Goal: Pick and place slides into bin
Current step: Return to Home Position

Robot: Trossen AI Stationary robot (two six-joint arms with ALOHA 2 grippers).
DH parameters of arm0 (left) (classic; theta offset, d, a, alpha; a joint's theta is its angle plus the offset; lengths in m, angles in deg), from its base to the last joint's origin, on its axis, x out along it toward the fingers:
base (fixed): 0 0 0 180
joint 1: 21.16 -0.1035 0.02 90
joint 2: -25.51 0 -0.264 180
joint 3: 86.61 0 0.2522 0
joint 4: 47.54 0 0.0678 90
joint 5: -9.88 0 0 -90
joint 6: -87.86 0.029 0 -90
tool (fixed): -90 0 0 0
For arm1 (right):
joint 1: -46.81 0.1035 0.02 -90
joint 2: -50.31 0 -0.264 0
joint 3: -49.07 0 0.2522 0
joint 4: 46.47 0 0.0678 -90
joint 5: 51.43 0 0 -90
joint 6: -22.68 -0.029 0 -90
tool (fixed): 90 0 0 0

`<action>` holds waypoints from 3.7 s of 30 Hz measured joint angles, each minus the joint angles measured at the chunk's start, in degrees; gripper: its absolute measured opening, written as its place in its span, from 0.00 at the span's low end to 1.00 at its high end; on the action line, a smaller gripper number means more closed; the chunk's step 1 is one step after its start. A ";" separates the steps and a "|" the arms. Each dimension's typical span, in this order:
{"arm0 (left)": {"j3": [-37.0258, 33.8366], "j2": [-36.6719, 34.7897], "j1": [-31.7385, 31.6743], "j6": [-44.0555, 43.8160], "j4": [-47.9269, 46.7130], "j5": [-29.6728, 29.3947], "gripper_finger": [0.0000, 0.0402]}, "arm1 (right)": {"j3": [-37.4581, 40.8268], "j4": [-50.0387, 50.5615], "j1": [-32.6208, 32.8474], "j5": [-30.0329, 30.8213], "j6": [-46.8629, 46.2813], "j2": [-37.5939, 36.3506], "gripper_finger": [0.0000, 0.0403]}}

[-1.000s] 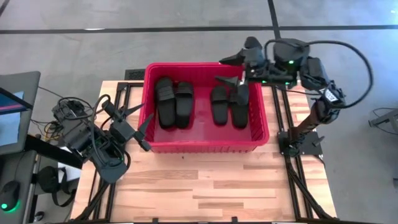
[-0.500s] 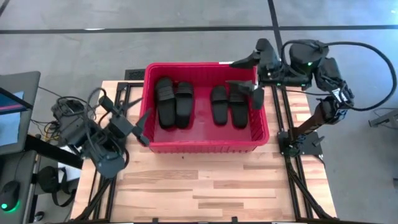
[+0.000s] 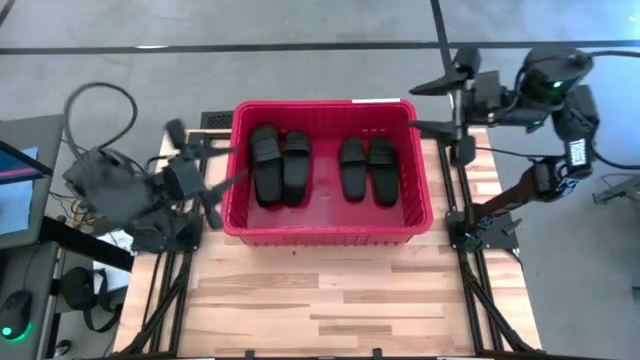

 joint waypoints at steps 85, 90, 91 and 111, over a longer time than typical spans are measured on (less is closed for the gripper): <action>-69.97 -70.23 -52.24 3.95 37.09 57.44 0.44 | 82.74 -40.32 -21.51 -6.85 -19.94 -63.30 0.63; -74.89 -75.15 -52.24 -0.07 38.30 59.20 0.44 | 87.75 -40.91 -20.16 -6.94 -23.48 -67.63 0.63; -75.91 -76.14 -52.24 -0.98 38.20 59.48 0.44 | 88.73 -41.01 -19.83 -6.94 -24.18 -68.53 0.63; -88.24 -82.90 -52.22 -12.98 38.98 65.57 0.44 | 102.52 -41.70 -15.03 -8.04 -31.06 -79.66 0.63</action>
